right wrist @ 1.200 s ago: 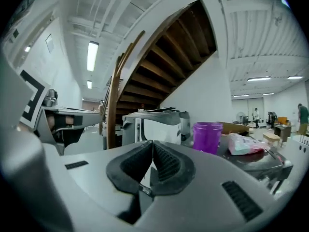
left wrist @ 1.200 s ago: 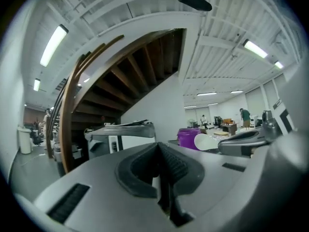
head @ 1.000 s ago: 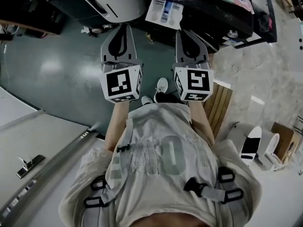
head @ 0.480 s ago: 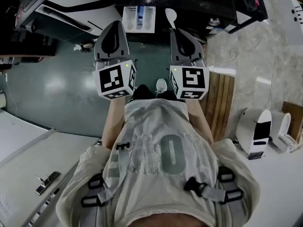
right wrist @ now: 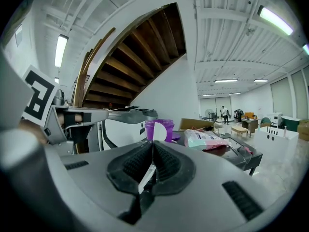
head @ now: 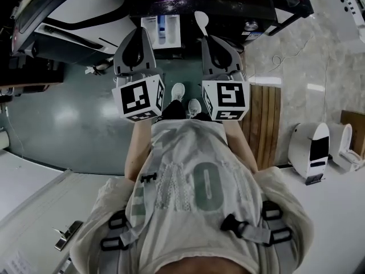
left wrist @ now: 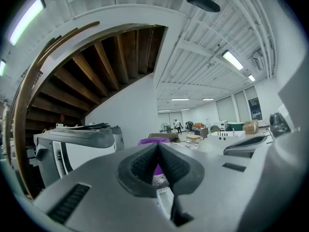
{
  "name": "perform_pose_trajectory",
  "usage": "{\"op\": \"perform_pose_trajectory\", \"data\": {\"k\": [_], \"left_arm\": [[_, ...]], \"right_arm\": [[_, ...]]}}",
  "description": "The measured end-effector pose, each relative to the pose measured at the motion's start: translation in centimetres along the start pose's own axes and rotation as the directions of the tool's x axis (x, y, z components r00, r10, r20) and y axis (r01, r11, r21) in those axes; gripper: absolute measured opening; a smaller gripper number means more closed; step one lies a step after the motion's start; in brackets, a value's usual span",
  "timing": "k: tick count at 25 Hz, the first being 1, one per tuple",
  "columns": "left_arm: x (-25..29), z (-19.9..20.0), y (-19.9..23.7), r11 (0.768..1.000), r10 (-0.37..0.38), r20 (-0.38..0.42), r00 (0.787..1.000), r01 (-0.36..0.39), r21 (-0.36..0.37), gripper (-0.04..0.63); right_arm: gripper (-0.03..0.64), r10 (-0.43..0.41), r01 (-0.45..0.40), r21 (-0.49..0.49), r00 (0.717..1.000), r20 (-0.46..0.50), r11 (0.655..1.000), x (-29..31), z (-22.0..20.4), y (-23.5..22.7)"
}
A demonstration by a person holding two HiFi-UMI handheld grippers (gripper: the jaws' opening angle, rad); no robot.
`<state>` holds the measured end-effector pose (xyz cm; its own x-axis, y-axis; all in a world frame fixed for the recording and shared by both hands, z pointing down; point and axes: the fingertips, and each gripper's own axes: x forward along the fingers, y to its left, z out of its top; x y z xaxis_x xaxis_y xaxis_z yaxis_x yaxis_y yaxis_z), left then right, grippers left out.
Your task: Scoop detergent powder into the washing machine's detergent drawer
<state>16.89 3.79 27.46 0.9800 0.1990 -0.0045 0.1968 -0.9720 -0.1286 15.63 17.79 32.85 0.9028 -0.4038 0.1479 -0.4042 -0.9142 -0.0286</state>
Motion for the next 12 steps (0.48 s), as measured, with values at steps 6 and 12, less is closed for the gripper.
{"op": "perform_pose_trajectory", "data": {"k": [6, 12], "left_arm": [[2.4, -0.1, 1.6, 0.999, -0.04, 0.022, 0.999, 0.041, -0.008, 0.021], [5.1, -0.2, 3.7, 0.997, -0.078, 0.036, 0.996, 0.079, -0.022, 0.021]], "right_arm": [[0.012, -0.031, 0.031, -0.017, 1.0, -0.002, 0.999, 2.6, 0.5, 0.6], [0.012, -0.074, 0.074, -0.016, 0.997, -0.003, 0.997, 5.4, 1.2, 0.8]]}}
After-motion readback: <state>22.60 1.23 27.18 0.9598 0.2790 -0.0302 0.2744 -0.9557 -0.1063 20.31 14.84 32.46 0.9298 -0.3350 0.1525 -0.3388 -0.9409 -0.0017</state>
